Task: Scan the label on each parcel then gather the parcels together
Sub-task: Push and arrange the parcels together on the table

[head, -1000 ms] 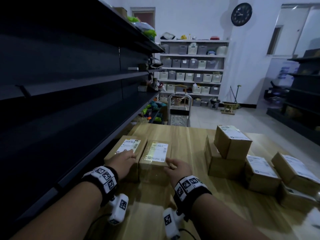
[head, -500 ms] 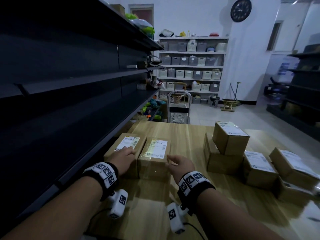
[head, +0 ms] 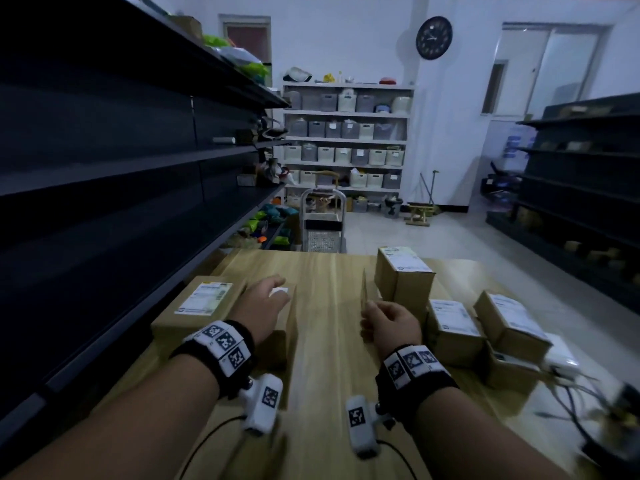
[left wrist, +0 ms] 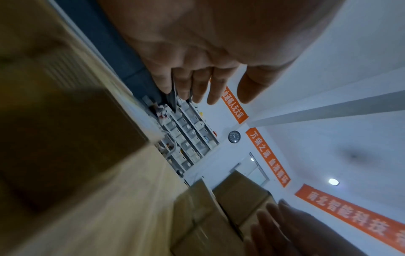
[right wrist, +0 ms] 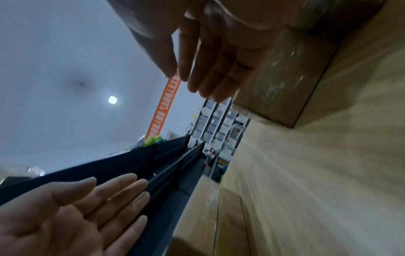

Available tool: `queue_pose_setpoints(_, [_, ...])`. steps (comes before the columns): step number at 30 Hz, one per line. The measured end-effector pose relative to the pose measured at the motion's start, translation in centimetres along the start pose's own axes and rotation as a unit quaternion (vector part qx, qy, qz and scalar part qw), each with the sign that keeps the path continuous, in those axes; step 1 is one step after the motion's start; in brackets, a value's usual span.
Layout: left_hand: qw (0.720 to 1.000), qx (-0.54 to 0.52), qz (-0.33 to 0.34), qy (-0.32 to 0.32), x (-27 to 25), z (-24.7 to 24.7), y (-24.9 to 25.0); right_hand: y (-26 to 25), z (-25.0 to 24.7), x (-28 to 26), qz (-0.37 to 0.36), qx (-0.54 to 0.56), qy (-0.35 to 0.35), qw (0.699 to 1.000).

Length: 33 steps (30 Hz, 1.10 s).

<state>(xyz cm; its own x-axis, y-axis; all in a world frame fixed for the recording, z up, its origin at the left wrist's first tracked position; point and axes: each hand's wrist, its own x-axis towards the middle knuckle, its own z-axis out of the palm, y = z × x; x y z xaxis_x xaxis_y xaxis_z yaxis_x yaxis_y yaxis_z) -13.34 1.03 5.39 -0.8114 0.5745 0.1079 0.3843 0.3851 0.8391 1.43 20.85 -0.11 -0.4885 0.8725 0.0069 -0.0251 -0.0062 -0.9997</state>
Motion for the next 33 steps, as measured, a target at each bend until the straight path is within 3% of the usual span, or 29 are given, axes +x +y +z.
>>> queue_pose_setpoints(6, [0.995,-0.095,0.008,-0.029,0.7,7.4,3.9,-1.5,-7.3,1.6,0.000,-0.002,0.097,0.995])
queue_pose_setpoints(12, [0.987,-0.147,0.004,-0.061,1.0,12.0,7.0,-2.7,-11.3,3.6,0.024,-0.027,0.086,0.996])
queue_pose_setpoints(15, [0.986,-0.148,0.011,-0.075,1.4,13.7,8.4,-3.4,-11.4,5.3,0.019,-0.086,0.043,0.995])
queue_pose_setpoints(20, [0.985,-0.130,0.013,-0.116,2.9,16.0,9.2,-5.2,-10.2,6.2,0.029,-0.001,0.022,0.999])
queue_pose_setpoints(23, [0.966,-0.222,-0.044,-0.127,3.8,16.9,9.4,-4.9,-9.9,6.7,0.086,0.001,0.009,0.996])
queue_pose_setpoints(27, [0.940,-0.294,-0.059,-0.163,3.9,17.2,9.6,-3.4,-9.7,8.4,0.105,-0.037,-0.013,0.994])
queue_pose_setpoints(33, [0.949,-0.289,-0.022,-0.121,4.0,15.5,8.6,-3.9,-7.2,5.7,0.075,0.029,-0.023,0.997])
